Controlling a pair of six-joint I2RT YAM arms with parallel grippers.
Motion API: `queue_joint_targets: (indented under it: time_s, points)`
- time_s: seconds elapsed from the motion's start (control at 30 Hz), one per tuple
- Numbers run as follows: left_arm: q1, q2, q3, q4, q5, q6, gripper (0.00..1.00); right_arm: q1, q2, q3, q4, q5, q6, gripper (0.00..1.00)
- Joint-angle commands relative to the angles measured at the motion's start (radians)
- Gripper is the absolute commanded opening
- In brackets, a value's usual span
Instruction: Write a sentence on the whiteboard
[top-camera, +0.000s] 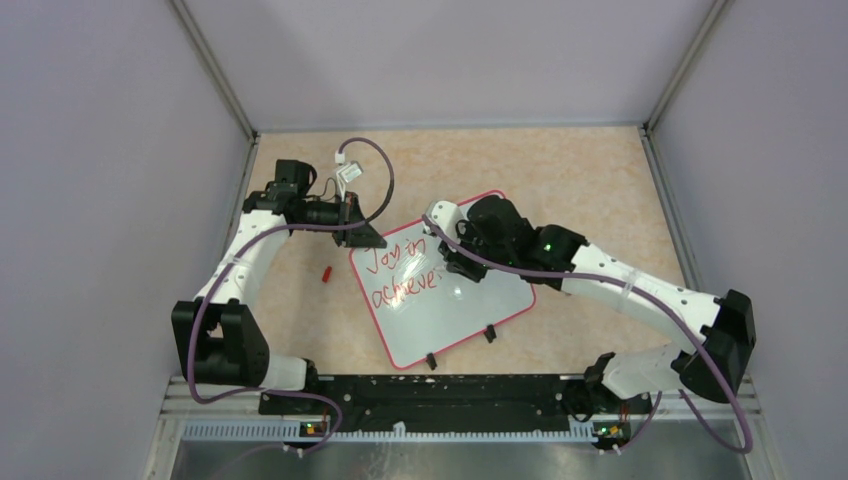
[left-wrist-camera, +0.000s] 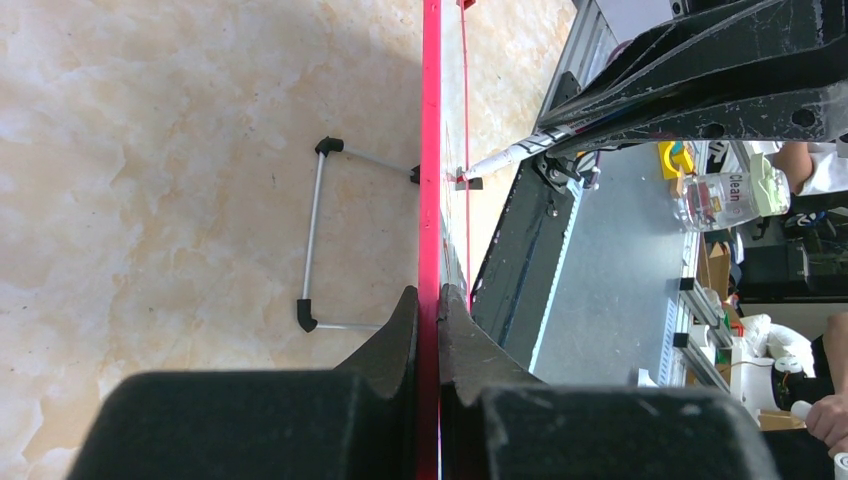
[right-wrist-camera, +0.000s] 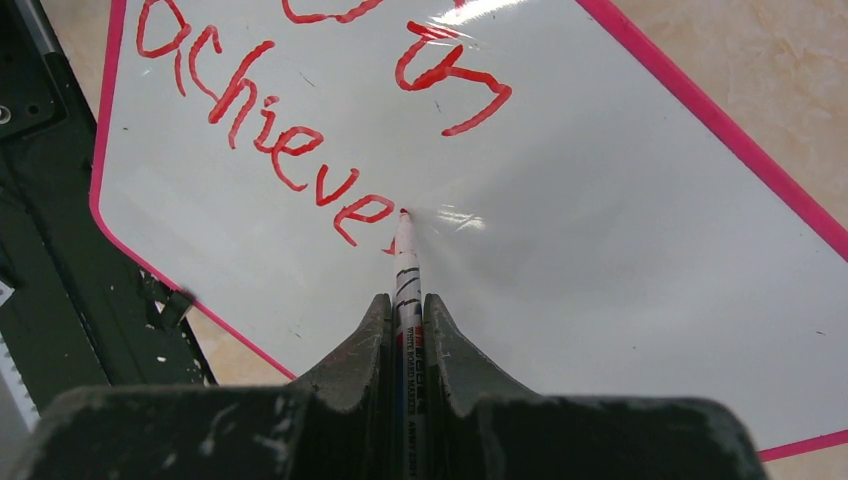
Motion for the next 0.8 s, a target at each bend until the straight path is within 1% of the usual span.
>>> queue_joint_targets:
  time_s: [0.0,0.43,0.6,0.77]
  points:
    - [0.004,-0.017,-0.013,0.008,-0.100,0.030,0.00,-0.009,-0.004,-0.001,0.032,0.023,-0.002,0.00]
    - [0.004,-0.011,-0.011,0.007,-0.101,0.030,0.00,-0.015,-0.053,-0.090,0.005,-0.011,0.003,0.00]
    - [0.004,-0.011,-0.011,0.008,-0.101,0.027,0.00,-0.015,-0.036,-0.046,0.017,-0.017,0.009,0.00]
    - [0.004,-0.014,-0.011,0.006,-0.104,0.028,0.00,-0.015,-0.014,0.009,0.032,0.013,0.009,0.00]
